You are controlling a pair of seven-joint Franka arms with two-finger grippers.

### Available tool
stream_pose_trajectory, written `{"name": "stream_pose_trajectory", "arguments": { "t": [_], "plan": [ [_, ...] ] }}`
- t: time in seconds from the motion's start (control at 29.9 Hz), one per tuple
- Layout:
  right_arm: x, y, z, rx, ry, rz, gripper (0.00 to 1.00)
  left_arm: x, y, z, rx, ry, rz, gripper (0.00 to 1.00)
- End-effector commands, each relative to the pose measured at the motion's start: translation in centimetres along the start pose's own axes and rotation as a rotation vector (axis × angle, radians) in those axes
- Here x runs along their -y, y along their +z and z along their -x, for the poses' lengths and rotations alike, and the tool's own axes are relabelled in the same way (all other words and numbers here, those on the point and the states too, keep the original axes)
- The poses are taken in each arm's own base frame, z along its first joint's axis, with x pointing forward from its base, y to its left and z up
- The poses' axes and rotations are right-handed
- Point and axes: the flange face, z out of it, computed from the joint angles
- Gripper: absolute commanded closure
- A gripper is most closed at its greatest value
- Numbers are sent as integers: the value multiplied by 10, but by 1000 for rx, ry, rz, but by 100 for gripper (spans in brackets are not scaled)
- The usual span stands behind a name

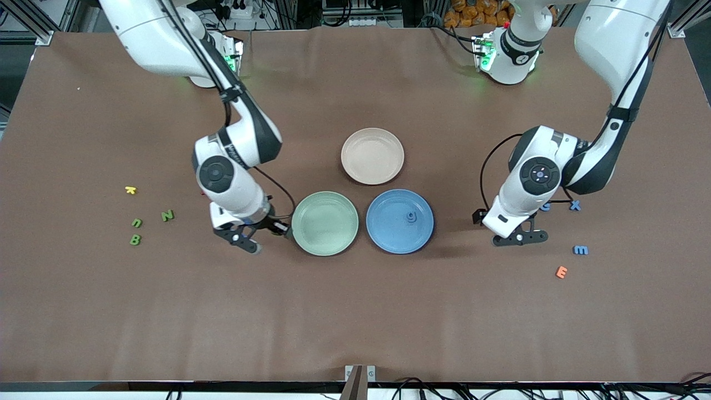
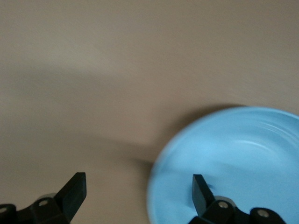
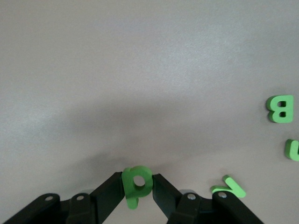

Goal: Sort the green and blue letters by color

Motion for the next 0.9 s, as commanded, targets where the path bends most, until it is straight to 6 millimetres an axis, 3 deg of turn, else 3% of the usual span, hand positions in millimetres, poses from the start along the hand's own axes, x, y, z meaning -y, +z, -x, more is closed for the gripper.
{"name": "stream_pose_trajectory", "arguments": {
  "t": [0.0, 0.33, 0.47, 0.5, 0.53, 0.57, 0.6, 0.64, 0.87],
  "plan": [
    [42, 9, 15, 7, 51, -11, 99, 30, -7, 16, -40, 82, -7, 0],
    [62, 41, 55, 32, 67, 21, 99, 87, 10, 32, -94, 166, 45, 0],
    [62, 48, 58, 33, 65, 31, 94, 101, 19, 33, -82, 206, 46, 0],
    [62, 48, 58, 33, 65, 31, 88, 104, 21, 32, -83, 216, 48, 0],
    [62, 48, 58, 33, 65, 31, 73, 108, 23, 32, -87, 226, 50, 0],
    [62, 48, 58, 31, 64, 32, 43, 113, 25, 31, -88, 236, 52, 0],
    [62, 48, 58, 29, 63, 33, 6, 119, 28, 31, -88, 241, 55, 0],
    [62, 47, 57, 25, 61, 34, 0, 124, 30, 32, -94, 245, 57, 0],
    [64, 39, 50, 15, 66, 18, 0, 147, 52, 44, -114, 288, 62, 0]
  ]
}}
